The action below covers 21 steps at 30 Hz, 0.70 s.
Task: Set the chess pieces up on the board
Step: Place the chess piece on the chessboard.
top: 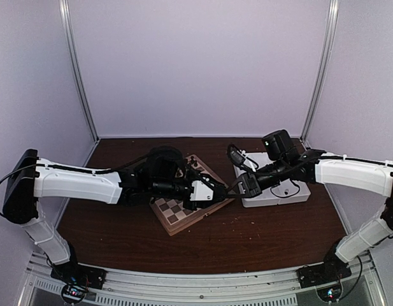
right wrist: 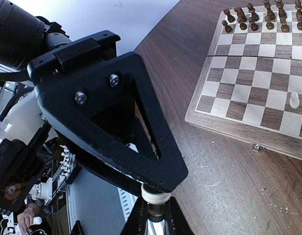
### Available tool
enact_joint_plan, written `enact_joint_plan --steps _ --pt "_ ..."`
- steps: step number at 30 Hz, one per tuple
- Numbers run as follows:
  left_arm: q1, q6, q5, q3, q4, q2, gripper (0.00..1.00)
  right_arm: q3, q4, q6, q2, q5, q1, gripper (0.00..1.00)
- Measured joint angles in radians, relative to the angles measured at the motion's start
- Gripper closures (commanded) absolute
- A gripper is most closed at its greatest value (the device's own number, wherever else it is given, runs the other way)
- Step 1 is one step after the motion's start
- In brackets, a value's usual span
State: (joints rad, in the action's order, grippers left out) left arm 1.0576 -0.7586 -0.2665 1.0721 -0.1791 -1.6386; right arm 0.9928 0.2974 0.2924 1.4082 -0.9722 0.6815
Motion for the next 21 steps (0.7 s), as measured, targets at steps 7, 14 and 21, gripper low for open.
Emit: enact_joint_plan --steps 7,14,21 --pt "0.000 -0.008 -0.011 0.000 0.001 -0.002 0.68 0.001 0.000 0.000 0.010 0.000 0.005 0.95" --pt "0.000 -0.029 -0.024 0.011 0.024 -0.010 0.77 0.003 0.002 0.000 0.022 -0.003 0.007 0.95" --pt "-0.005 -0.039 -0.026 0.017 0.045 -0.017 0.90 0.006 0.022 0.000 0.034 -0.010 0.008 0.92"
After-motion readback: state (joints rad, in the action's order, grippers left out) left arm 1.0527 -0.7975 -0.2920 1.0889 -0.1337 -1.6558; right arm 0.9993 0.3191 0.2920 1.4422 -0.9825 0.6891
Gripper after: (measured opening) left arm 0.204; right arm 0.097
